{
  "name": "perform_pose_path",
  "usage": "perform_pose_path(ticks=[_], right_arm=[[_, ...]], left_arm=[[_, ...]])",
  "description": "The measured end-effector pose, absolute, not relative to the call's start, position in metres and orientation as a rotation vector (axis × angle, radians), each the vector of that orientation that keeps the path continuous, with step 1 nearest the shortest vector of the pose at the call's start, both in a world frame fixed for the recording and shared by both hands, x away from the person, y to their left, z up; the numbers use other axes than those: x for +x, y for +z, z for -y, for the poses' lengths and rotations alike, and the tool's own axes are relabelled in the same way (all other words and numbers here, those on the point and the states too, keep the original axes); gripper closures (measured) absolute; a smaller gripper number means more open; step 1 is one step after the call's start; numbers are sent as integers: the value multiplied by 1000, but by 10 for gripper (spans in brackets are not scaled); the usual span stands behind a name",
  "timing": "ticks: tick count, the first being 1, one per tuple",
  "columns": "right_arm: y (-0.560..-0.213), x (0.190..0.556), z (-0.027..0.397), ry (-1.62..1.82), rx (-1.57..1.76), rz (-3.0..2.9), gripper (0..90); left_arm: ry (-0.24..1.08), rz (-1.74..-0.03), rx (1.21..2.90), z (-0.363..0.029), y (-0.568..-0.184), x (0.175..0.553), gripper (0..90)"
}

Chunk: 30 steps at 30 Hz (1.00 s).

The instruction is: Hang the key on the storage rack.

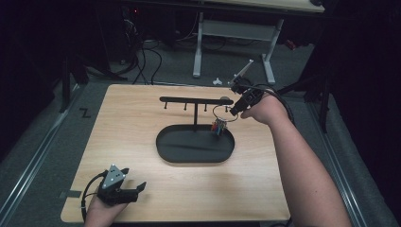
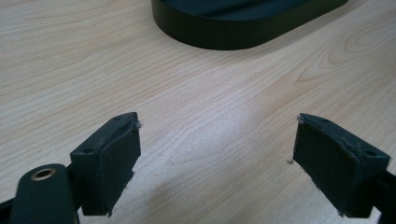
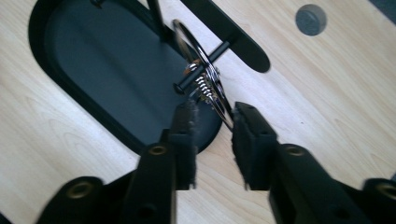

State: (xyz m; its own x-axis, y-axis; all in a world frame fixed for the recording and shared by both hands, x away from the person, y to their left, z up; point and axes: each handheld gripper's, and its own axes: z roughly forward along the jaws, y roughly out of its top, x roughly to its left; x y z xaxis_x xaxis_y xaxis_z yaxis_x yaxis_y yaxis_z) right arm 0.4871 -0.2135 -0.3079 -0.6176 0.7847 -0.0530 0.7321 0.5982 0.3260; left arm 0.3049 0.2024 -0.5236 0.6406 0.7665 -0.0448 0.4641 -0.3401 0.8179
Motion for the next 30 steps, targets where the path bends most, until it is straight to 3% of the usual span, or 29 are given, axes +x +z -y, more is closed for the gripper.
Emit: perform_pose_path(ticks=[15, 30], right_arm=[[-343, 464, 239, 445, 1280, -2505, 242], [-405, 442, 263, 542, 1382, -2419, 153]], left_arm=[[463, -956, 2000, -201, -524, 304, 154], [461, -950, 2011, -199, -525, 305, 154]])
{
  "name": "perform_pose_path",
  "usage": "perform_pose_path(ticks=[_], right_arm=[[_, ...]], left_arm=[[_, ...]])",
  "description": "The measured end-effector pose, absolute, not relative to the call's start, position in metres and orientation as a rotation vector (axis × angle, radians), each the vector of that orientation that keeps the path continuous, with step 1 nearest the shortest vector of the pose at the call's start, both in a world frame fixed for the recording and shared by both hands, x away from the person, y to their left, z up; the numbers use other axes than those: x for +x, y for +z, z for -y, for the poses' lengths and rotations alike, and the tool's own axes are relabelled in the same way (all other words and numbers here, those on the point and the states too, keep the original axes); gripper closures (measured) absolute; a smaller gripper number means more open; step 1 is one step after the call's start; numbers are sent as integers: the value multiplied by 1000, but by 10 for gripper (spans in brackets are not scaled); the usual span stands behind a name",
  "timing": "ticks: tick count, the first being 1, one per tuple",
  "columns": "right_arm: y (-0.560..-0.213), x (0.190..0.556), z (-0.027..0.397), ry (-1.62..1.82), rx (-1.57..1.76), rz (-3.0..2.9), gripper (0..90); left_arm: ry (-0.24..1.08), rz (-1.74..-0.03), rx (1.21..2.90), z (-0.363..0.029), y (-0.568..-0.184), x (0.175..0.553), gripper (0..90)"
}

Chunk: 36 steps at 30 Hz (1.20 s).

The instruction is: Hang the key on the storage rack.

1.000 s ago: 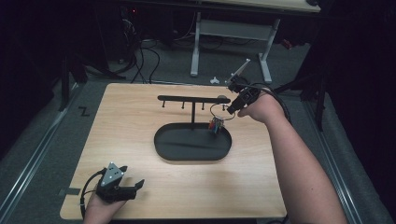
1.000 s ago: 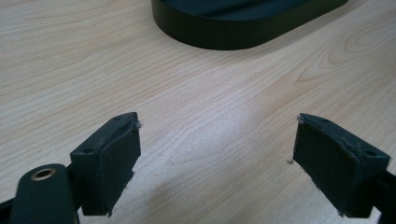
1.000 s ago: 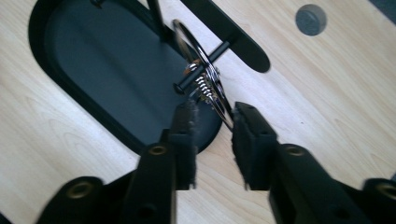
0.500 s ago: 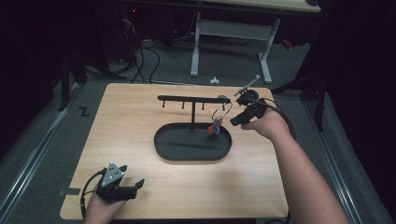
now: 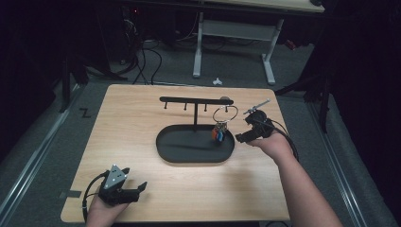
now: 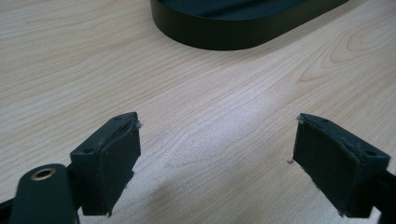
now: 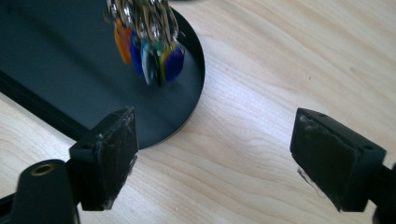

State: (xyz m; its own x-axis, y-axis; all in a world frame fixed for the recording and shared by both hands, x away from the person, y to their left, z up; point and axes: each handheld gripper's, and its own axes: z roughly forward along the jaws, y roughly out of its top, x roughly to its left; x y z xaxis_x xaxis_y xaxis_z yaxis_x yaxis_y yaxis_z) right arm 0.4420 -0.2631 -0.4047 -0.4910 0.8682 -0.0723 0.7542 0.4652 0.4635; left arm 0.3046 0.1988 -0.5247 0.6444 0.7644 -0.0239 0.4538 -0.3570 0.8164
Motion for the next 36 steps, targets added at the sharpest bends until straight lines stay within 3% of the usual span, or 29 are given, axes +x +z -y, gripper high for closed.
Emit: perform_pose_path(ticks=[1, 4, 7, 12, 19, 28, 36], right_arm=[[-405, 442, 263, 542, 1382, -2419, 153], [-418, 431, 261, 464, 1349, -2359, 38], [-422, 423, 260, 447, 1378, -2382, 107], [-442, 405, 261, 574, 1365, -2343, 11], [-474, 374, 272, 775, 1413, -2269, 7], [-518, 303, 294, 1099, 1449, -1972, 26], [-525, 307, 301, 1062, 1480, -2036, 15]], left_arm=[[461, -950, 2011, -199, -525, 305, 154], [460, -947, 2020, -199, -524, 305, 154], [463, -951, 2011, -198, -525, 305, 154], [462, -947, 2023, -197, -526, 305, 154], [465, -942, 2031, -195, -527, 305, 155], [489, -918, 2019, -192, -526, 302, 156], [506, -937, 2027, -191, -527, 303, 156]])
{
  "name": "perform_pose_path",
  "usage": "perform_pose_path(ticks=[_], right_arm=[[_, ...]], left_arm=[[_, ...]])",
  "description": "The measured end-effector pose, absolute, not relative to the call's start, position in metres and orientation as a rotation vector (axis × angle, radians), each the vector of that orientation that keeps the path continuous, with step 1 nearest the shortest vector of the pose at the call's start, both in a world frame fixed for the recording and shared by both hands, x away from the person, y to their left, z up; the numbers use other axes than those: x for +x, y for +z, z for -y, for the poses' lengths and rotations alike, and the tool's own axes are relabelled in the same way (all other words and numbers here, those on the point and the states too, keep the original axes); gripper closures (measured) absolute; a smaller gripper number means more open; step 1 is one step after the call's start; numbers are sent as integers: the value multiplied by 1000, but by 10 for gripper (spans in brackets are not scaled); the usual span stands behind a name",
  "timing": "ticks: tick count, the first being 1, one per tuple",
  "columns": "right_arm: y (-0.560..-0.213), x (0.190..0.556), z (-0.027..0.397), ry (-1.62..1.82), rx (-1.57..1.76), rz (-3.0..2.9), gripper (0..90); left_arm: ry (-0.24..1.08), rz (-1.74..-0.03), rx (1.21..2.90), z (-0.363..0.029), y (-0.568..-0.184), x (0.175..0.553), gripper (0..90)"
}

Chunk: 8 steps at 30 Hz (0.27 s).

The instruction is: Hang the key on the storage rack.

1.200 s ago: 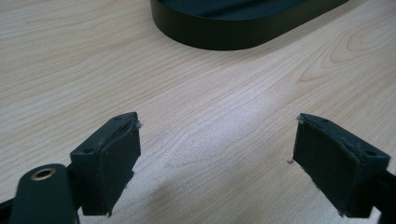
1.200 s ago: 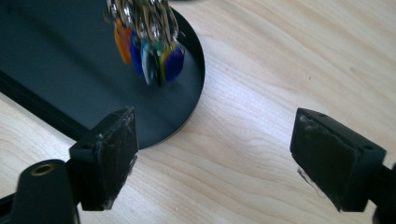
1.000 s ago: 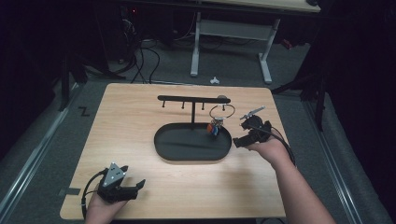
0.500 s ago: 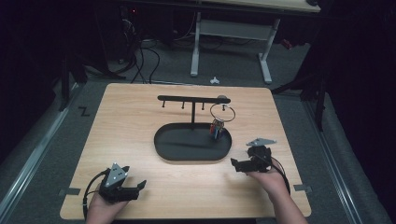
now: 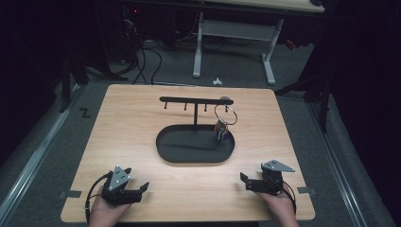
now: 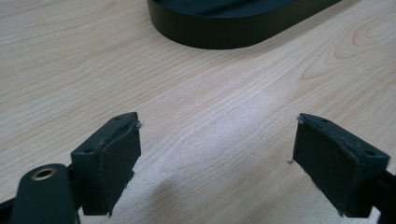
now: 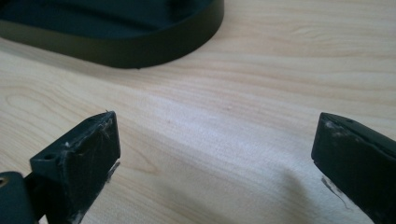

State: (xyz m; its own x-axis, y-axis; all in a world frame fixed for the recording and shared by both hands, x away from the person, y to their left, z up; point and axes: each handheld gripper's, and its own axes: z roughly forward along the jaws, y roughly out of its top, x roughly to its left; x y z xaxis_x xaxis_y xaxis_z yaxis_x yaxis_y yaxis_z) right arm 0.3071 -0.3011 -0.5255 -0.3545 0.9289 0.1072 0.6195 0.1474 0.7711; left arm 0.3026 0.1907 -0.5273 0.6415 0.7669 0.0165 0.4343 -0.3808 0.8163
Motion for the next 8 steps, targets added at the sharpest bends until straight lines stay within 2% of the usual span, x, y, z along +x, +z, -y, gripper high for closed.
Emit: perform_pose_path(ticks=[8], right_arm=[[-527, 309, 298, 1028, 1482, -2054, 15]], left_arm=[[515, -921, 2011, -194, -525, 300, 156]])
